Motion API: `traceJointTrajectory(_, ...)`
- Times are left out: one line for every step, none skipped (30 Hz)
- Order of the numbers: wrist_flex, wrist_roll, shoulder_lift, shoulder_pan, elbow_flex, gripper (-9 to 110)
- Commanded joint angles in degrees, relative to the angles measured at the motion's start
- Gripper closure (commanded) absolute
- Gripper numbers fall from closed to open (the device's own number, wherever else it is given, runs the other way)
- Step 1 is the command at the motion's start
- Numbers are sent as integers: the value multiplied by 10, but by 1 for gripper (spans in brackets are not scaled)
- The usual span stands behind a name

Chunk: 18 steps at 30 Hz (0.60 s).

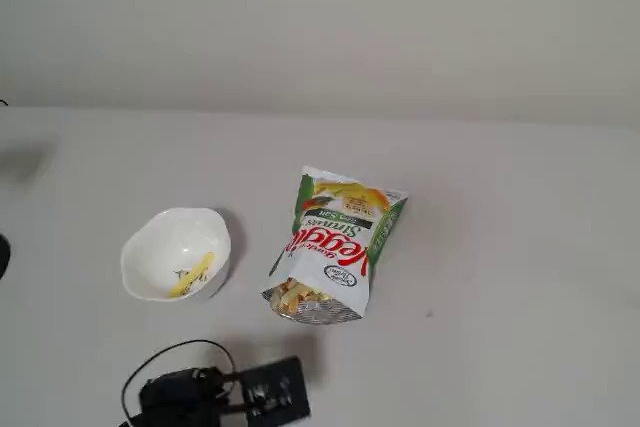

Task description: Pick up veggie straw from inside of open veggie straw packet and place it inside the bowl on the left side of the veggie straw packet

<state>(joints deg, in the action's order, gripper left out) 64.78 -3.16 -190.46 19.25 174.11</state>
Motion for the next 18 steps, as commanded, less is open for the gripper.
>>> traceJointTrajectory(-13, -39, -2, -35, 1, 101)
traceJointTrajectory(-12, -43, -2, -39, 1, 101)
traceJointTrajectory(-12, -47, -2, -42, 1, 101)
traceJointTrajectory(-11, -51, -1, -46, 1, 101)
traceJointTrajectory(-11, -57, -1, -50, 1, 101)
traceJointTrajectory(-11, -61, -1, -54, 1, 101)
traceJointTrajectory(-11, -63, -1, -56, 1, 101)
traceJointTrajectory(-11, -64, -1, -57, 2, 101)
traceJointTrajectory(-11, -64, -1, -57, 2, 101)
traceJointTrajectory(-11, -64, -1, -57, 2, 101)
traceJointTrajectory(-11, -64, -1, -57, 2, 101)
traceJointTrajectory(-12, -64, -1, -60, 2, 101)
traceJointTrajectory(-14, -69, -1, -67, 2, 101)
traceJointTrajectory(-14, -74, -1, -71, 3, 101)
traceJointTrajectory(-13, -80, -1, -76, 3, 101)
traceJointTrajectory(-13, -82, -1, -78, 3, 101)
traceJointTrajectory(-13, -83, -1, -79, 3, 101)
traceJointTrajectory(-12, -83, -1, -79, 3, 101)
